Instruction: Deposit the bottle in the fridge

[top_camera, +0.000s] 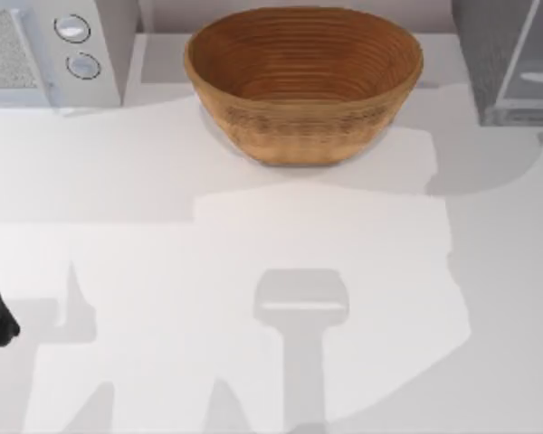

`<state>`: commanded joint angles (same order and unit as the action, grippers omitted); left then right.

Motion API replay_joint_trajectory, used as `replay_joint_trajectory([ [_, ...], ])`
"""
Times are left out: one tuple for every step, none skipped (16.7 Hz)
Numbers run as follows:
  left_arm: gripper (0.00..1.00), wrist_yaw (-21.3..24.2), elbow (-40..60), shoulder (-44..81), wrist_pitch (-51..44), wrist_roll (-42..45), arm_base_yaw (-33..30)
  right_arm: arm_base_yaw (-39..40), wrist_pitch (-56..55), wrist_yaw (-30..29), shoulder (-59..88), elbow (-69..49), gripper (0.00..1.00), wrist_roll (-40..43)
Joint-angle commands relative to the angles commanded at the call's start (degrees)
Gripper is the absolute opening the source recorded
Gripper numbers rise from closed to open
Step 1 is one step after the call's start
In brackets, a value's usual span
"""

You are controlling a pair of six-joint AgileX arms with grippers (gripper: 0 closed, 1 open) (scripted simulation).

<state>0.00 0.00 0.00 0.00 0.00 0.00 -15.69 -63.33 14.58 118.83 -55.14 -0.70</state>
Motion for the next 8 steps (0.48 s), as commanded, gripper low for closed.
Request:
replay_joint_trajectory([
  [1.00, 0.00, 0.00, 0.00, 0.00, 0.00, 0.00, -0.18, -0.83, 0.18, 1.30, -0.73, 0.01, -0.07],
  [1.00, 0.00, 0.00, 0.00, 0.00, 0.00, 0.00, -0.27, -1.27, 0.29, 1.98, -1.12, 0.01, -0.11],
  [1.00, 0.00, 0.00, 0.00, 0.00, 0.00, 0.00, -0.29, -1.34, 0.30, 2.09, -1.18, 0.01, -0.12],
  [1.00, 0.00, 0.00, 0.00, 0.00, 0.00, 0.00, -0.29, -1.34, 0.30, 2.09, -1.18, 0.01, -0.12],
  [1.00, 0.00, 0.00, 0.00, 0.00, 0.00, 0.00, -0.29, -1.34, 0.30, 2.09, -1.18, 0.01, -0.12],
  [1.00, 0.00, 0.00, 0.00, 0.00, 0.00, 0.00, -0.29, -1.34, 0.30, 2.09, -1.18, 0.01, -0.12],
  [1.00, 0.00, 0.00, 0.00, 0.00, 0.00, 0.00, 0.02, -1.18, 0.26, 2.06, -0.88, 0.01, -0.19],
  [1.00, 0.00, 0.00, 0.00, 0.00, 0.00, 0.00, 0.04, -1.11, 0.25, 2.16, -1.02, 0.01, -0.20],
])
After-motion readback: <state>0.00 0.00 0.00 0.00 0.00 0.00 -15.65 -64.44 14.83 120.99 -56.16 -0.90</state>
